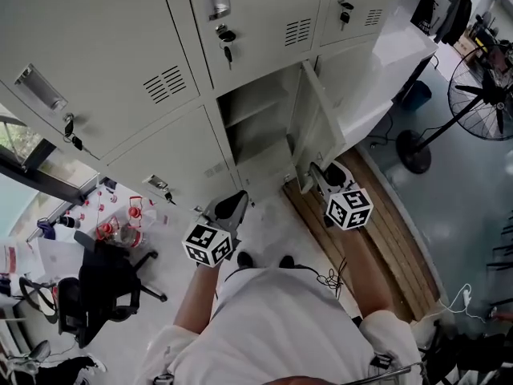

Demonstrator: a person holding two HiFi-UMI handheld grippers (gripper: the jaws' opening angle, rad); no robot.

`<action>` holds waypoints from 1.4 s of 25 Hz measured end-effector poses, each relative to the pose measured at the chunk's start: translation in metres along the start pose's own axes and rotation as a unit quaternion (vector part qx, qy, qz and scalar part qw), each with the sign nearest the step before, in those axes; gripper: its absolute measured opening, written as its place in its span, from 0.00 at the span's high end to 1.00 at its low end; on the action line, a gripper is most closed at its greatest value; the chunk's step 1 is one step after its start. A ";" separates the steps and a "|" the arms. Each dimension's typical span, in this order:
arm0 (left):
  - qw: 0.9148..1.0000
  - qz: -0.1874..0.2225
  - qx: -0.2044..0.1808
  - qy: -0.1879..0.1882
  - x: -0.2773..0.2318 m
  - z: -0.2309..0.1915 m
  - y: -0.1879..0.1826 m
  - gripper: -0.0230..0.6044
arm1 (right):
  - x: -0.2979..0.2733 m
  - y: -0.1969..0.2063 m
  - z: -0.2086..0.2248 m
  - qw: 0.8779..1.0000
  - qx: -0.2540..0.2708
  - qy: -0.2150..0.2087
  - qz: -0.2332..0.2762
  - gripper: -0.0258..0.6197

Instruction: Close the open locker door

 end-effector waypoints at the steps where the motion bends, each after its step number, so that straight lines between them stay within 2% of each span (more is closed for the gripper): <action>1: 1.000 0.001 0.001 -0.004 0.003 -0.002 0.001 0.94 | -0.002 0.000 -0.004 1.000 -0.003 -0.004 0.001 0.74; 17: 0.999 0.007 0.011 -0.052 0.030 -0.029 0.007 0.94 | -0.039 0.005 -0.057 0.997 0.014 -0.070 -0.002 0.65; 35: 0.996 0.018 0.005 -0.085 0.031 -0.058 -0.005 0.94 | -0.086 0.006 -0.102 0.988 0.050 -0.145 -0.019 0.65</action>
Point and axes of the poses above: the fingertips, and each gripper's own axes: x backward along the fingers, z to its right, y out of its underside, the point moved 4 cm from there along x, backward along the fingers, and after that the axes turned 1 degree about z, right-handed, at the moved point
